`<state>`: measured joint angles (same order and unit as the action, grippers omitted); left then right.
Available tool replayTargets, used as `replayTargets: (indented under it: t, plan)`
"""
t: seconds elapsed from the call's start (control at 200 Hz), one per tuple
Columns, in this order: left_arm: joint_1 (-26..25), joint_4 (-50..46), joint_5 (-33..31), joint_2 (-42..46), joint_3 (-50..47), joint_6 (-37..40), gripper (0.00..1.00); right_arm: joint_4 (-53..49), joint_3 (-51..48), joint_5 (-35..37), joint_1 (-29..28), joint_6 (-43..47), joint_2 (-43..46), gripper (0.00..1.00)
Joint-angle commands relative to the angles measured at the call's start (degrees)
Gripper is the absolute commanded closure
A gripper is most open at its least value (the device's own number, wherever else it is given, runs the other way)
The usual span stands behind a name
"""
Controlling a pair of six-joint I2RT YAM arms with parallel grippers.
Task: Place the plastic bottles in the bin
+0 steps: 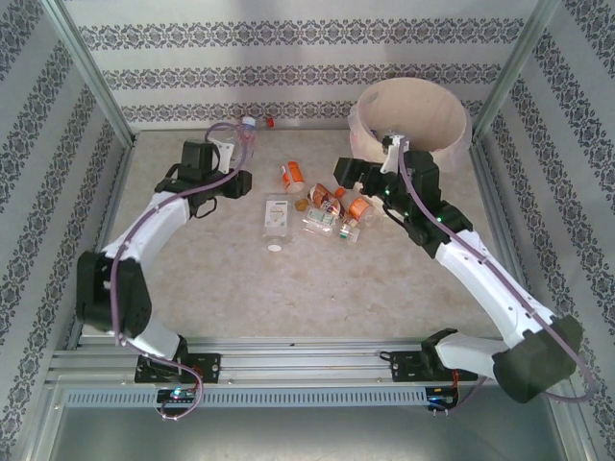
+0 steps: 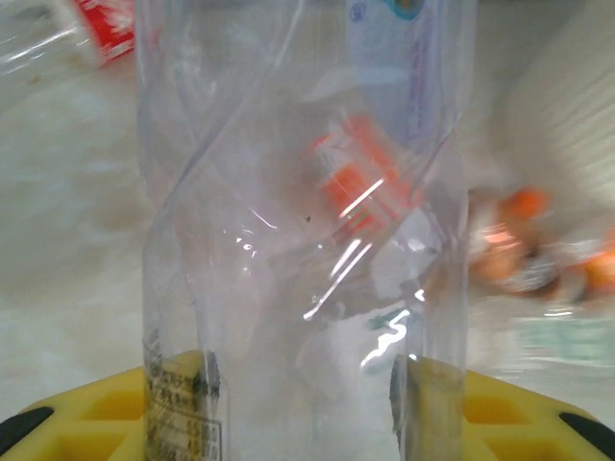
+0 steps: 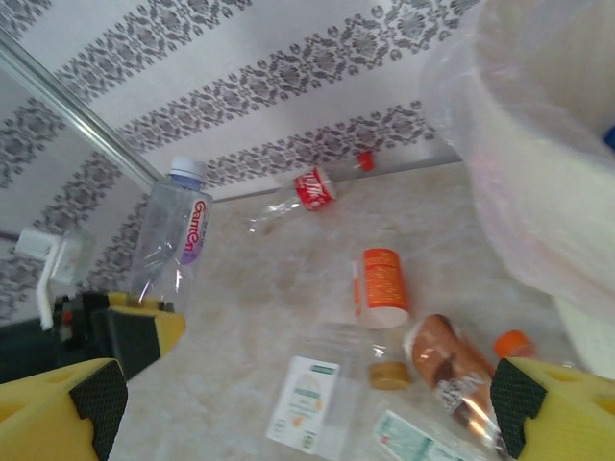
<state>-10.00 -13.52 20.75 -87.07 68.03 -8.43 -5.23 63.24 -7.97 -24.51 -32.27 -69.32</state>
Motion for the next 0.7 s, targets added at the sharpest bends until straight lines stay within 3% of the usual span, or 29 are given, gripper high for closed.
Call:
replayTargets:
  t: [0.0, 0.12, 0.24, 0.425, 0.565, 0.695]
  plan:
    - [-1.8, 16.8, 15.9, 4.9, -6.1, -18.2, 0.57, 6.4, 3.3, -7.8, -0.3, -5.9, -2.8, 0.02]
    - [-3.9, 28.5, 22.0, 7.0, -10.1, -27.6, 0.56, 10.0, 5.9, -15.1, -0.4, -7.0, -6.4, 0.02]
    - [-6.4, 29.1, 28.3, 6.3, -8.4, -29.2, 0.55, 14.8, 8.7, -21.9, -0.8, -9.3, -10.4, 0.02]
    - [-10.9, 32.0, 32.3, 6.0, -7.4, -28.6, 0.55, 12.3, 13.4, -19.6, -1.9, -10.5, -15.5, 0.02]
    - [-13.8, 32.5, 33.2, 4.2, -5.7, -27.5, 0.55, 13.4, 15.7, -23.7, -2.0, -12.9, -19.0, 0.02]
    - [-14.5, 33.4, 33.6, 2.5, -4.6, -27.8, 0.55, 11.2, 16.6, -21.6, -1.9, -13.4, -19.6, 0.08]
